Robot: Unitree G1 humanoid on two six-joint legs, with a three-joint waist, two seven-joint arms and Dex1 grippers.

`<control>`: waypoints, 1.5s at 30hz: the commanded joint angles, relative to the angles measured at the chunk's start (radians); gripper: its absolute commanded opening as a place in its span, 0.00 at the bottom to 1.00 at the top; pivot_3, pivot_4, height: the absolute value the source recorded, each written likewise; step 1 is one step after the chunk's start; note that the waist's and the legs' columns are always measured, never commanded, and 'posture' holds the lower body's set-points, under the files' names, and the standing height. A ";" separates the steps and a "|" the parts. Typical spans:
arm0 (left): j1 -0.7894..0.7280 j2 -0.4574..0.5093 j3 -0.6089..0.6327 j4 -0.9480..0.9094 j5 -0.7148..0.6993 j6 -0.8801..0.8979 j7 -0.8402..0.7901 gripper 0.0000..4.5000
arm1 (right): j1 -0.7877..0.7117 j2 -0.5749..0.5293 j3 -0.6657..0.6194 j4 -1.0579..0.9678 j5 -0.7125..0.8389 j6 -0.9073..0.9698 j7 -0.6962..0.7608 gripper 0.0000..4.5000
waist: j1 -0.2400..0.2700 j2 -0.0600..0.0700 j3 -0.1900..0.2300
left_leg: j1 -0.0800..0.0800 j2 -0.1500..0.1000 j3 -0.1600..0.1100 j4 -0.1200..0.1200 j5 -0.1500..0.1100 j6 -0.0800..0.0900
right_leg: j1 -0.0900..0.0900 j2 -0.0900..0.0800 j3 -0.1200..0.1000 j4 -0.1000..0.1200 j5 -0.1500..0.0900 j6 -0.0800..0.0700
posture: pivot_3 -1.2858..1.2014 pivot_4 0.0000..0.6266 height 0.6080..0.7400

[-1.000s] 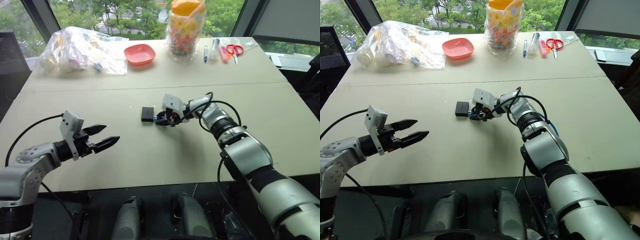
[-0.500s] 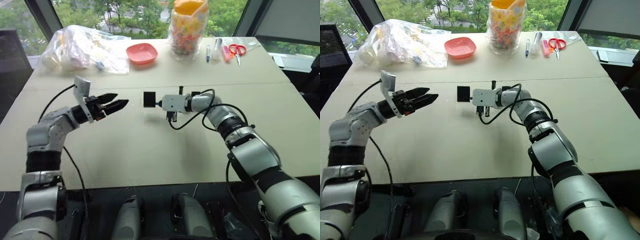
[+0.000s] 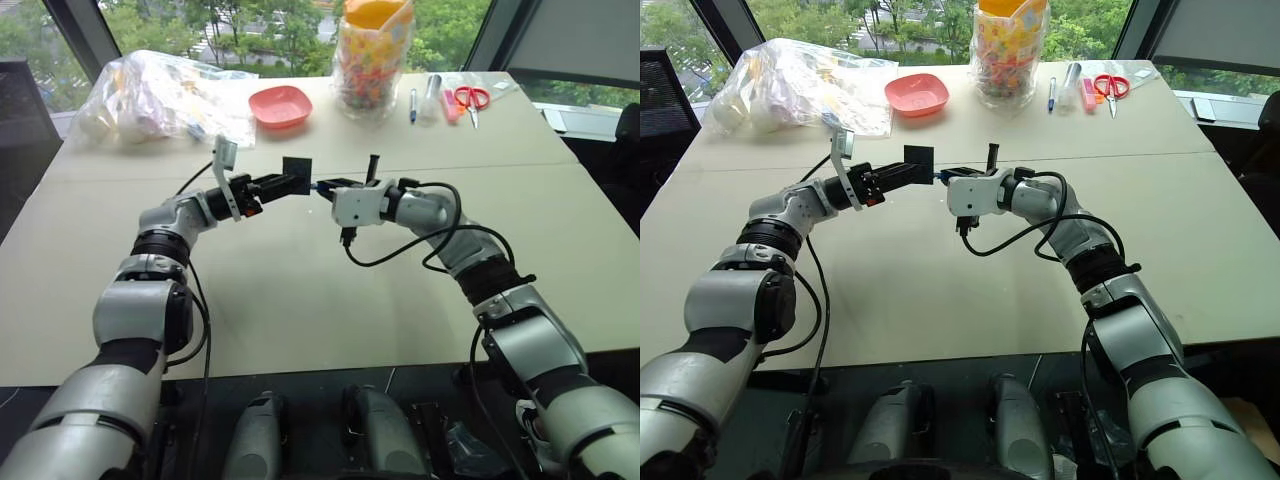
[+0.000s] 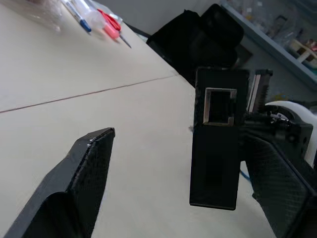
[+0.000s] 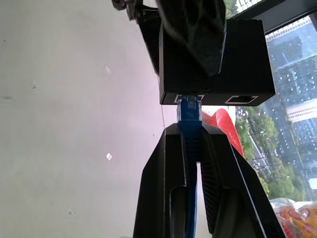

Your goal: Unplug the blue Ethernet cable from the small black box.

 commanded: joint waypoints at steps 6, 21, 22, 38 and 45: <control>-0.042 -0.003 0.062 0.000 0.013 -0.004 -0.040 0.11 | 0.041 -0.020 -0.025 -0.141 0.021 0.068 0.024 0.00 | -0.001 0.000 0.000 | 0.000 0.000 0.000 0.000 0.000 0.001 | 0.000 0.000 0.000 0.000 0.000 0.000 | 0.52 0.24 1.00; -0.003 -0.008 0.225 -0.076 -0.113 0.171 -0.025 0.11 | 0.424 0.283 -0.487 -0.797 0.931 1.070 -0.051 0.85 | 0.001 -0.001 0.000 | 0.000 0.001 -0.006 0.000 -0.001 0.001 | 0.000 0.000 -0.001 0.000 0.002 -0.004 | 0.52 0.24 1.00; 0.001 -0.013 0.241 -0.095 -0.133 0.202 -0.022 0.11 | 0.447 0.318 -0.515 -0.831 1.030 1.139 -0.072 0.85 | 0.001 -0.001 0.000 | 0.000 0.002 -0.006 0.000 -0.001 0.001 | 0.000 0.000 -0.001 0.001 0.003 -0.004 | 0.52 0.24 1.00; 0.253 -0.111 0.254 -0.673 -0.368 0.609 0.094 0.11 | 0.475 0.508 -0.539 -0.809 1.286 1.181 -0.242 0.85 | 0.002 0.000 0.000 | 0.000 0.005 -0.006 0.001 -0.001 0.001 | 0.001 0.001 0.000 0.000 0.002 -0.003 | 0.52 0.24 1.00; 0.280 -0.116 0.252 -0.724 -0.421 0.627 0.143 0.11 | 0.469 0.502 -0.519 -0.804 1.301 1.164 -0.227 0.85 | 0.002 0.000 0.000 | 0.000 0.005 -0.006 0.001 -0.001 0.001 | 0.001 0.001 0.000 0.000 0.001 -0.002 | 0.52 0.24 1.00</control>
